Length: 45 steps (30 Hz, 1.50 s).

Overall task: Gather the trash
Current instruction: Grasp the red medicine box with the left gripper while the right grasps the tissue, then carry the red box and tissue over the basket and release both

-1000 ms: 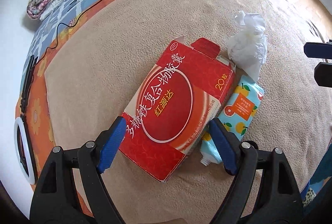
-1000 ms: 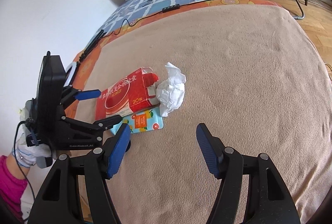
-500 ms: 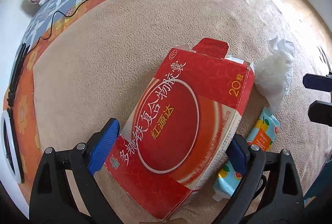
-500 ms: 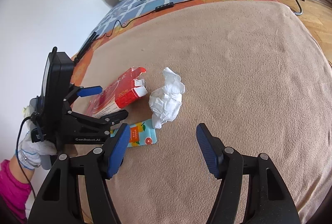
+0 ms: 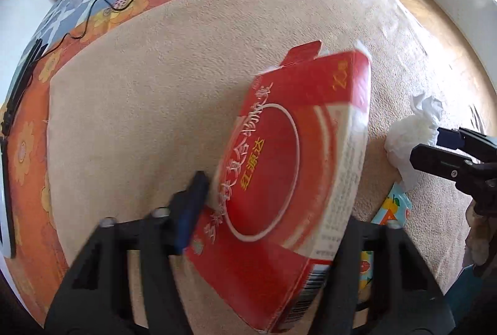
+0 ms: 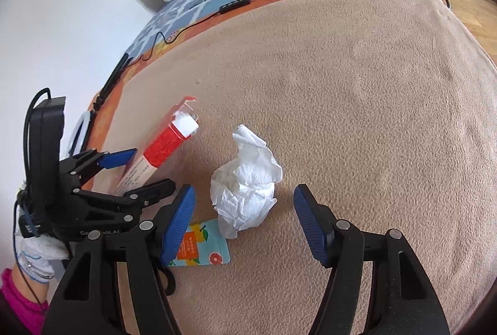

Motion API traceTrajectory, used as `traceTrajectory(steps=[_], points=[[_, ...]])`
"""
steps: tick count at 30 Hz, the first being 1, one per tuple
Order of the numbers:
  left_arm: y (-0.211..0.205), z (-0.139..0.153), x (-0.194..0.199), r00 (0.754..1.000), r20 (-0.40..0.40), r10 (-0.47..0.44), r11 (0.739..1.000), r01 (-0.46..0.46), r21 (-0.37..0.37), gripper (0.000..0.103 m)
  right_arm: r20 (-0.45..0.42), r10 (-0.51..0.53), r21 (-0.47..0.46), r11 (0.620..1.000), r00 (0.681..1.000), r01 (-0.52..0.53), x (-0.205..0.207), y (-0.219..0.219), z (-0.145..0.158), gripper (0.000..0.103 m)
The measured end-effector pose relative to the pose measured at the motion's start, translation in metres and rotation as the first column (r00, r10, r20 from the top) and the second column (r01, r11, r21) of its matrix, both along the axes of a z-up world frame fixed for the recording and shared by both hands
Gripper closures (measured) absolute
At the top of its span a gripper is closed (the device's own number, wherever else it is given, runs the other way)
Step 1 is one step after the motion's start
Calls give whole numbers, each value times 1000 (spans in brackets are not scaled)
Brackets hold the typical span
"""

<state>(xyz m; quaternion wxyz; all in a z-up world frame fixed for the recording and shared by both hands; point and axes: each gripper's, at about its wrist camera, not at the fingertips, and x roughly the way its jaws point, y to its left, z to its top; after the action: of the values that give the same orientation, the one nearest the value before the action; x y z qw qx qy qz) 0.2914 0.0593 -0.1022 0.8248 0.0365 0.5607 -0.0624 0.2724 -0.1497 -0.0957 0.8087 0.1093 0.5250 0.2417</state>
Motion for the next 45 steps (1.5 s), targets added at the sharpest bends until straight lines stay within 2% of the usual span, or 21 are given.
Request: traceTrajectory(steps=[1,10,11,12,13,14,17,24,31,39,45], points=[[5,5,0,1000,10,9,1000,-9,-5,77,-3,-2,0,1000,1000,2,1,0,-2,38],[17,28,0,994,109,31,998,-37,53,86,17,-14,11,1000,1000,14,8,4,-1,38],[17,28,0,993,116,38,997,-45,58,86,20,-13,9,1000,1000,13,8,5,-2,47],[15,29,-4,992,122,42,997,-49,57,87,17,-9,6,1000,1000,9,9,6,-2,62],[15,30,-6,991,130,45,997,-52,53,87,8,-5,7,1000,1000,5,9,5,-3,71],[16,31,-8,989,140,48,997,-56,51,87,0,-6,19,1000,1000,6,9,4,-4,77],[18,39,-19,984,167,59,997,-68,44,87,14,-12,32,999,1000,12,8,2,1,84],[23,70,-50,974,214,77,996,-83,23,87,101,5,30,1000,995,-8,-6,5,31,87],[19,105,-97,966,244,80,997,-83,2,87,196,32,35,999,980,-39,-28,6,70,87],[4,133,-173,959,270,90,996,-81,-43,87,234,60,101,991,970,-86,-62,-4,106,87],[-23,140,-235,956,286,72,997,-60,-48,87,273,125,79,985,954,-152,-106,-5,118,87]])
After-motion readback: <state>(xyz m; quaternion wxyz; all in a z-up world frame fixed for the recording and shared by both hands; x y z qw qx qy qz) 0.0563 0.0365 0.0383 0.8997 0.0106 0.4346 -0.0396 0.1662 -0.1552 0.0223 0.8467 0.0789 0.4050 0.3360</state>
